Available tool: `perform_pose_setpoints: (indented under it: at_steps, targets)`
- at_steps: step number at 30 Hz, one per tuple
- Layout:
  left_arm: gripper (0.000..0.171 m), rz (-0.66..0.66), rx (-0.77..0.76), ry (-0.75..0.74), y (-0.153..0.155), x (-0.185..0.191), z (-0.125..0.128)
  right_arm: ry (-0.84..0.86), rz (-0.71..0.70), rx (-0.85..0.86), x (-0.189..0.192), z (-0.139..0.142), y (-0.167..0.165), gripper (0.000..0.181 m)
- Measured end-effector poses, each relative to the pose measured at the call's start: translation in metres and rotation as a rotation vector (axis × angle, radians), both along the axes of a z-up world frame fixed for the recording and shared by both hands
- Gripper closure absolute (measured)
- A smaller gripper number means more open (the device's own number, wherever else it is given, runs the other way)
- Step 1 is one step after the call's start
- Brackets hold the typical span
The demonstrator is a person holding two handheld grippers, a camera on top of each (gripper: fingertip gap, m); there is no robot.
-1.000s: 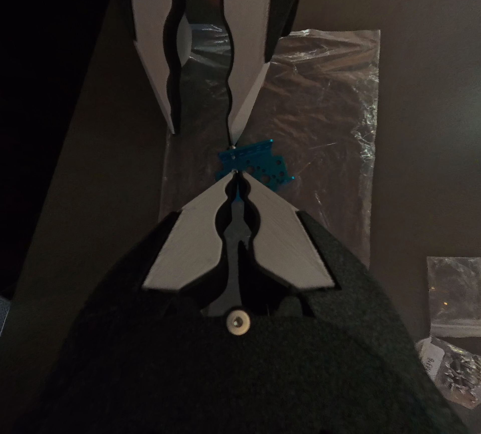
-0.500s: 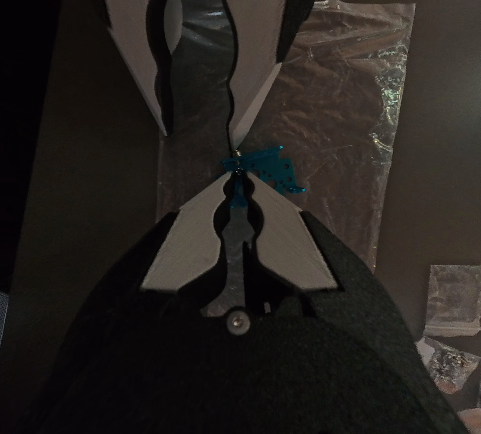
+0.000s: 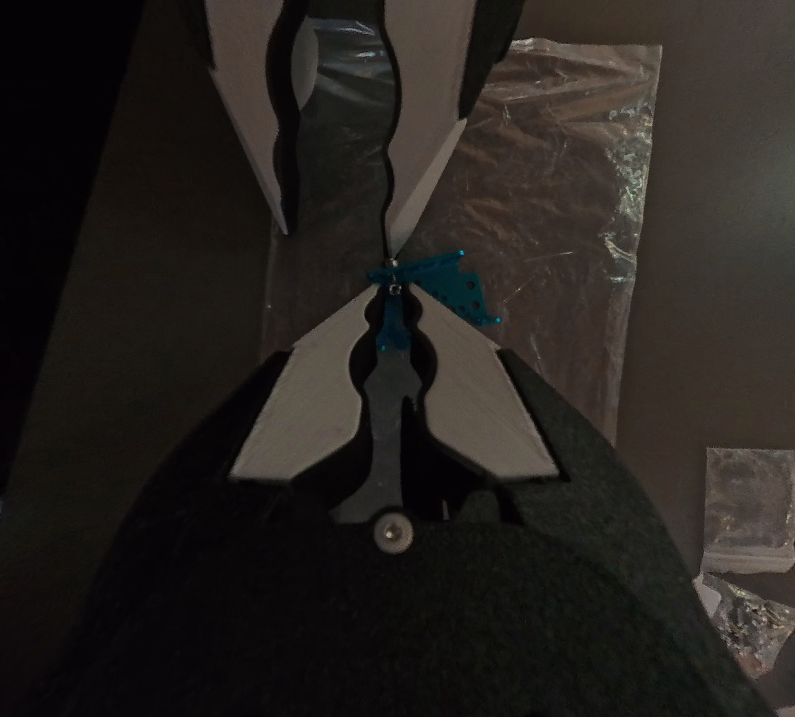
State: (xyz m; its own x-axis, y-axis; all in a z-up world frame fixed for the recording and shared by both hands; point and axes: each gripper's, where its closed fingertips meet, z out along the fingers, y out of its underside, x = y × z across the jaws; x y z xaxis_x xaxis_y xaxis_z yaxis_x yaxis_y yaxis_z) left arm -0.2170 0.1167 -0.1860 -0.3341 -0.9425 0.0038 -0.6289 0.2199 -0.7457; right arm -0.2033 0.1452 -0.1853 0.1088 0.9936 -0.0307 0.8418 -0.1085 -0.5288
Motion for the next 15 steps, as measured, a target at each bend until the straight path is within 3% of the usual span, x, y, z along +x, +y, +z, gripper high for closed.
perform_pose_setpoints:
  at_steps: [15]
  targets:
    - [0.128,-0.003,0.006,-0.004,-0.0011,0.0001,0.0002,0.036,-0.009,-0.048,-0.0012,-0.0053,-0.0007,0.177]
